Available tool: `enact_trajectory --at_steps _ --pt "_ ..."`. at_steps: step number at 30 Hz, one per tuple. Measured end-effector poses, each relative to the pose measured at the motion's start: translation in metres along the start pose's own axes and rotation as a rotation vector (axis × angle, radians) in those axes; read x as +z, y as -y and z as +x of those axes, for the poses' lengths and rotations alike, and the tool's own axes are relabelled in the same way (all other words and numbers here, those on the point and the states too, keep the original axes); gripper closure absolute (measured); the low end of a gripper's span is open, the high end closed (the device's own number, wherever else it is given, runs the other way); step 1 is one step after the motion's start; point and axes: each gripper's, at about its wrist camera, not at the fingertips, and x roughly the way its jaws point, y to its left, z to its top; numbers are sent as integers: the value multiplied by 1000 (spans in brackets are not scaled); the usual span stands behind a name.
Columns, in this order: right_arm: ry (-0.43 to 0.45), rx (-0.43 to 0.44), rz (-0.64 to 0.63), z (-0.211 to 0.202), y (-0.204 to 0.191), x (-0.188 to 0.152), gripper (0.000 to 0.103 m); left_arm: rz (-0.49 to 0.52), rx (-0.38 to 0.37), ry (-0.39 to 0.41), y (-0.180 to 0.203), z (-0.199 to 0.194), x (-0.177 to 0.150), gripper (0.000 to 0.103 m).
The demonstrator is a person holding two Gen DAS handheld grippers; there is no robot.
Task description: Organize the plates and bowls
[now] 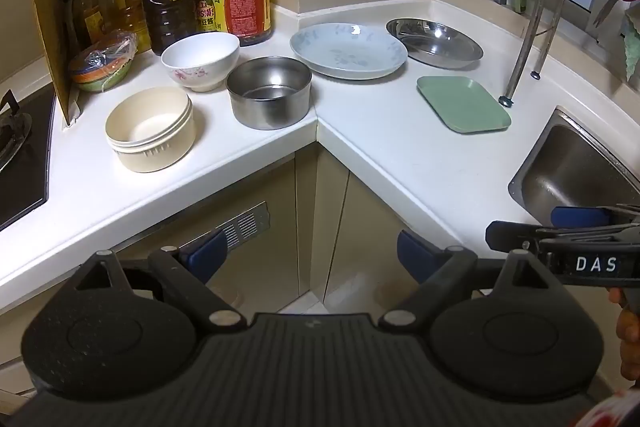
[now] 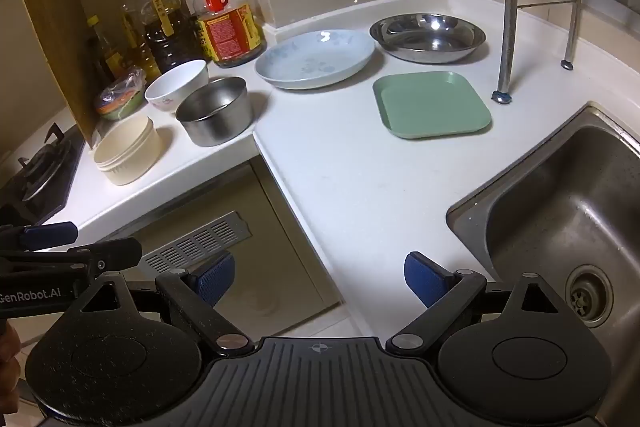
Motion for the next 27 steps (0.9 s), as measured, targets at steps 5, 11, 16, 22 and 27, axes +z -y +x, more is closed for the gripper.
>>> enact_trajectory --at_steps 5,11,16,22,27 --pt "-2 1 1 0 0 1 11 -1 -9 -3 0 0 0 12" --pt "1 3 3 -1 1 2 11 -2 -6 -9 0 4 1 12" --pt "2 4 3 -1 0 2 11 -7 -3 -11 -1 6 0 12" --pt "3 5 1 -2 1 2 11 -10 -6 -12 -3 4 0 12" --pt "5 3 0 -2 -2 3 11 -13 -7 -13 -4 3 -1 12"
